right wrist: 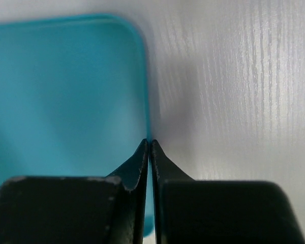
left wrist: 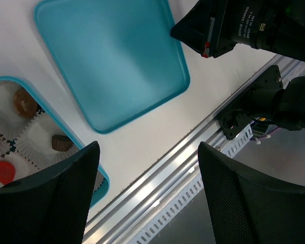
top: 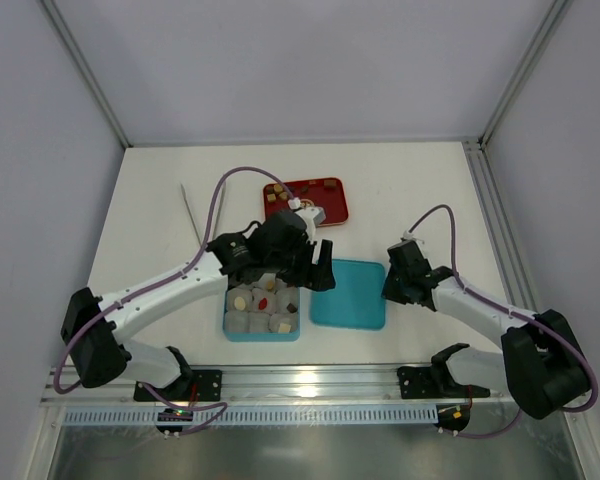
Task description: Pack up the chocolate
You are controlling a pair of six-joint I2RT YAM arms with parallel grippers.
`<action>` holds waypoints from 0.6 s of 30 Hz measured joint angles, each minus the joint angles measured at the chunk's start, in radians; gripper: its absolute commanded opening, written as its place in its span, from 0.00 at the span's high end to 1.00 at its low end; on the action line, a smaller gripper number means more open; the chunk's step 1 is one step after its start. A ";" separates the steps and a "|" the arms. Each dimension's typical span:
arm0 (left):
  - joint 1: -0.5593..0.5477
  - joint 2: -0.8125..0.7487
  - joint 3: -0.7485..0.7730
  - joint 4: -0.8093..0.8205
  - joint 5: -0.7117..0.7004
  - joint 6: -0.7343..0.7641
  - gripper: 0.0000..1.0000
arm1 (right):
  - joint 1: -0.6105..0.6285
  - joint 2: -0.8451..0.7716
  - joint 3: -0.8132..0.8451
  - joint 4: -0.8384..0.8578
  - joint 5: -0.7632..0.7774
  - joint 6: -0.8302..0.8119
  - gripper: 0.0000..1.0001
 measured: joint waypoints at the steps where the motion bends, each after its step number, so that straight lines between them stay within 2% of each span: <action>1: 0.000 0.002 0.000 0.005 0.000 0.002 0.23 | 0.000 0.001 0.002 -0.002 0.002 -0.004 0.96; 7: 0.034 0.085 0.020 0.042 0.039 0.012 0.23 | 0.002 -0.007 0.017 -0.055 0.005 -0.032 0.96; 13: 0.097 0.208 0.077 0.058 0.101 0.034 0.24 | -0.018 -0.122 0.021 -0.153 -0.004 -0.056 0.96; 18: 0.140 0.248 0.089 0.079 0.159 0.040 0.24 | -0.053 -0.178 0.053 -0.208 -0.011 -0.065 0.96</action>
